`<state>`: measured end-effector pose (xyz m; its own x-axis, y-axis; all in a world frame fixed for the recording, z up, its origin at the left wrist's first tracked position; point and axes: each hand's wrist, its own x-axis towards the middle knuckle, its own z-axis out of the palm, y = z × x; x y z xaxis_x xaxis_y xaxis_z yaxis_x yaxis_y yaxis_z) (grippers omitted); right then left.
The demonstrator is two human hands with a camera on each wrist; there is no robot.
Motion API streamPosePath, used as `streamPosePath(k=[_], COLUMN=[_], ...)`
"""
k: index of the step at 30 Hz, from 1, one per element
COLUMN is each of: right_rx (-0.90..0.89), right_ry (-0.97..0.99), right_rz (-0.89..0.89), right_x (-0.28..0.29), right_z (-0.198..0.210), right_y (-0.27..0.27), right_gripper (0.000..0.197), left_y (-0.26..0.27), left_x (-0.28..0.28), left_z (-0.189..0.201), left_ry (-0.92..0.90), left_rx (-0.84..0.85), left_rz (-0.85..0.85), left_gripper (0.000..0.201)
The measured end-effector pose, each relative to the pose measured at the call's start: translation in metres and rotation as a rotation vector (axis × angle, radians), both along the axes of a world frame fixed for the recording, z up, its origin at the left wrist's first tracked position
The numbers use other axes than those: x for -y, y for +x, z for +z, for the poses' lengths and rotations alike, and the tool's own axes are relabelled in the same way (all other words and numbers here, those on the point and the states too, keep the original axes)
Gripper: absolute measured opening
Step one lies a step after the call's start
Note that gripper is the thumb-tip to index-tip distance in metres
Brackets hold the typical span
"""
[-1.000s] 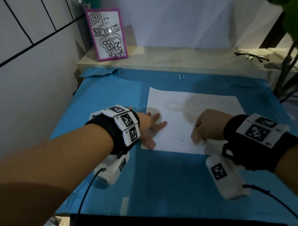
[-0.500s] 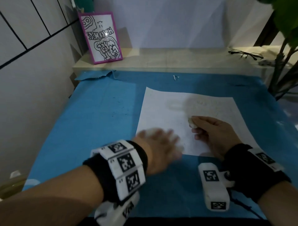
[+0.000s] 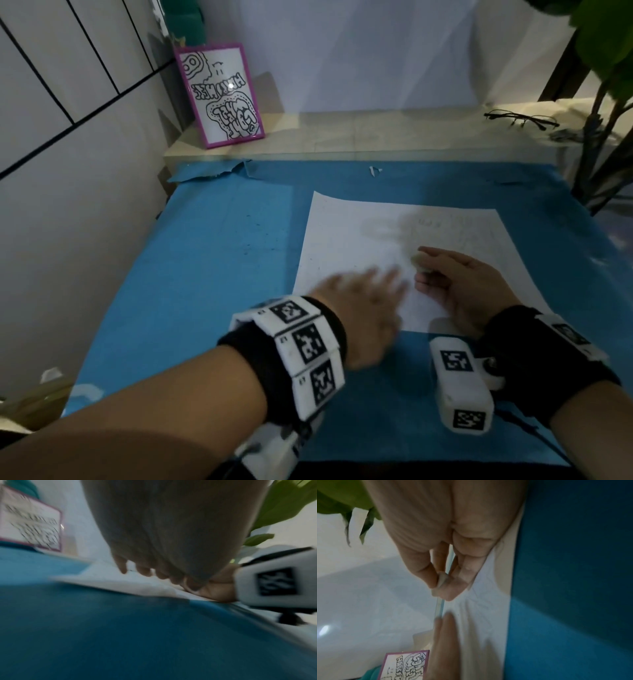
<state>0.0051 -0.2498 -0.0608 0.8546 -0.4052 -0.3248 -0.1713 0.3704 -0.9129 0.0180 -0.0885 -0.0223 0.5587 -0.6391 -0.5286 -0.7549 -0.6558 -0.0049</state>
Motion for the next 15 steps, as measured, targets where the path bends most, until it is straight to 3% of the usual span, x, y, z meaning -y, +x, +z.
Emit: streamPosePath(k=[2,3,7,8,12,14,15], right_rx=[-0.004,-0.008,-0.023,-0.029,-0.04,-0.036,-0.04], right_ry=[-0.024,-0.058,-0.225,-0.266,-0.396,-0.436,-0.454], right_rz=[0.007,0.02,0.055,0.061,0.086,0.095,0.103], right_x=[0.001,0.001,-0.004,-0.005,-0.006,-0.007,-0.007], right_z=[-0.001,-0.001,-0.002,-0.002,-0.004,-0.003,-0.003], right_y=[-0.001,-0.002,-0.004,-0.004,-0.004,-0.005,-0.006], right_gripper=[0.008,0.007,0.005,0.005,0.005,0.004,0.004], left_y=[-0.012,-0.004,0.043,0.046,0.0,-0.004,0.007], left_x=[0.001,-0.007,-0.058,-0.065,-0.052,-0.053,-0.058], left_z=[-0.005,-0.01,-0.004,0.001,0.011,0.0,-0.002], left_ry=[-0.038,-0.014,0.122,0.123,-0.038,-0.017,0.029], left_rx=[-0.146,-0.126,0.128,0.134,-0.017,-0.074,-0.031], left_rz=[-0.071,-0.041,0.346,0.34,-0.101,-0.067,0.056], left_gripper=[0.053,0.052,0.063,0.064,0.056,0.055,0.056])
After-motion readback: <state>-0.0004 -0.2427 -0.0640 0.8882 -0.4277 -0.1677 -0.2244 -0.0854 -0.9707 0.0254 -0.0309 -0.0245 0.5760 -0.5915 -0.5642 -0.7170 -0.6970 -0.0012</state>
